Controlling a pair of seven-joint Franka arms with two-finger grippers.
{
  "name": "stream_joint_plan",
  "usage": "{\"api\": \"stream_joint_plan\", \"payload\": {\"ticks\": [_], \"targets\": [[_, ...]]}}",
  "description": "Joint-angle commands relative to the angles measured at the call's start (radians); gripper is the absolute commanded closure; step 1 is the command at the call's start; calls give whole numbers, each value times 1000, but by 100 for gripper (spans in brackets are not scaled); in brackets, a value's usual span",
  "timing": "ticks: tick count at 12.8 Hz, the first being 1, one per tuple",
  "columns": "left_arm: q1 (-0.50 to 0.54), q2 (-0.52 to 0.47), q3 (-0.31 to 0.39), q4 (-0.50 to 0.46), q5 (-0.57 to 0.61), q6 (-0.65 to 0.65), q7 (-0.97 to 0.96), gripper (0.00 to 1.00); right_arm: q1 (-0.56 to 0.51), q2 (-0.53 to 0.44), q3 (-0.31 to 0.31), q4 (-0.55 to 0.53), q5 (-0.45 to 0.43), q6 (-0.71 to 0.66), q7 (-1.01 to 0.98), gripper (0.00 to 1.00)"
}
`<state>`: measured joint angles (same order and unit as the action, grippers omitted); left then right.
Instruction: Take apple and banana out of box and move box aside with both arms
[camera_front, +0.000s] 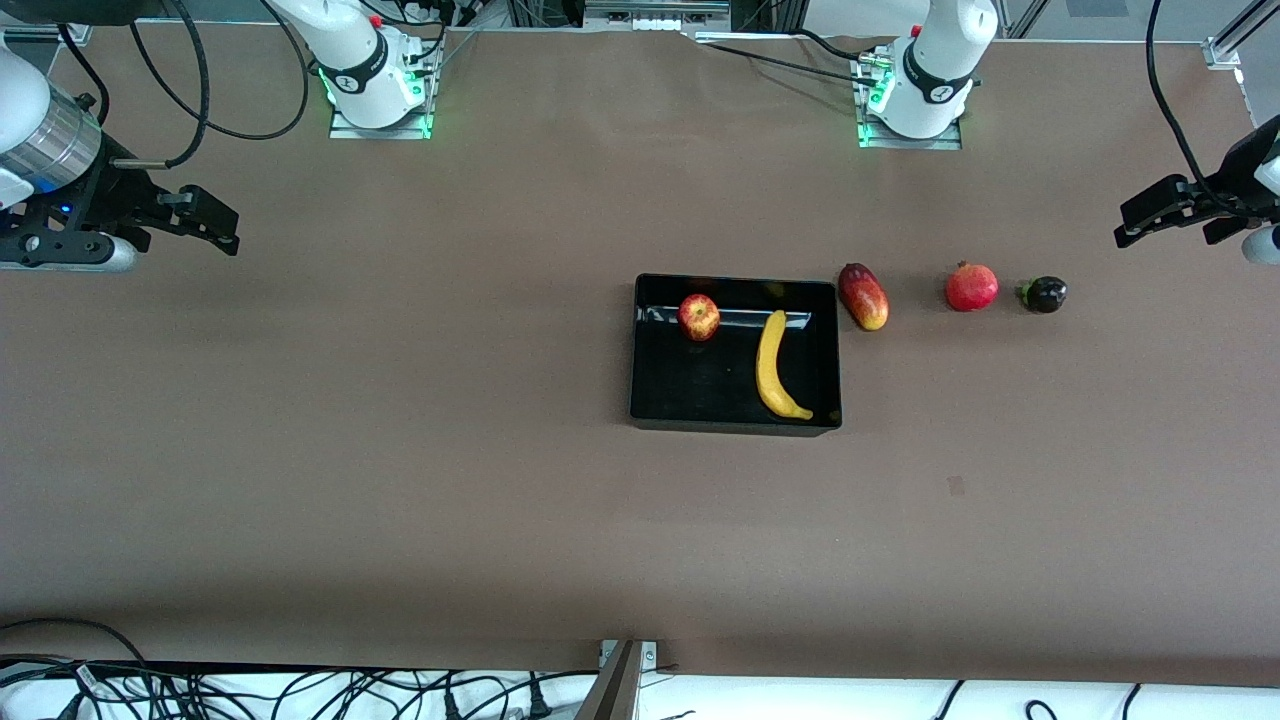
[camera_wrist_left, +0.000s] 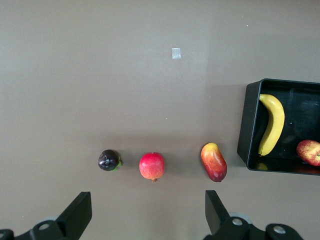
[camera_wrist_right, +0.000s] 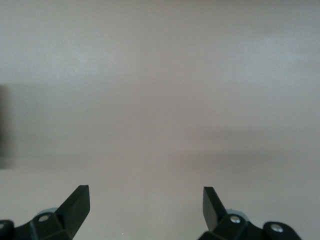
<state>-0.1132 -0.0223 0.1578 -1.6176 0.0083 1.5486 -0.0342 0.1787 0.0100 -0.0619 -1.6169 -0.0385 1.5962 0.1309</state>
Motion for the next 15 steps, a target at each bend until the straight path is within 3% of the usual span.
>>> {"api": "stream_joint_plan", "payload": {"ticks": [1, 3, 5, 7, 13, 15], "targets": [[-2, 25, -9, 7, -18, -7, -85, 0, -13, 4, 5, 12, 20, -12, -14, 0], [-14, 45, -73, -11, -19, 13, -262, 0, -13, 4, 5, 12, 20, -10, -14, 0], [-14, 111, -194, -25, -19, 76, -595, 0, -15, 4, 5, 12, 20, -8, -14, 0], [-25, 166, -279, -63, -16, 161, -764, 0, -15, 4, 5, 12, 20, -13, -14, 0], [-253, 387, -288, -93, -40, 296, -907, 0, -15, 4, 4, 12, 20, -12, -14, 0], [-287, 490, -348, -93, -44, 397, -965, 0, -15, 4, 4, 12, 20, -12, -14, 0]]}}
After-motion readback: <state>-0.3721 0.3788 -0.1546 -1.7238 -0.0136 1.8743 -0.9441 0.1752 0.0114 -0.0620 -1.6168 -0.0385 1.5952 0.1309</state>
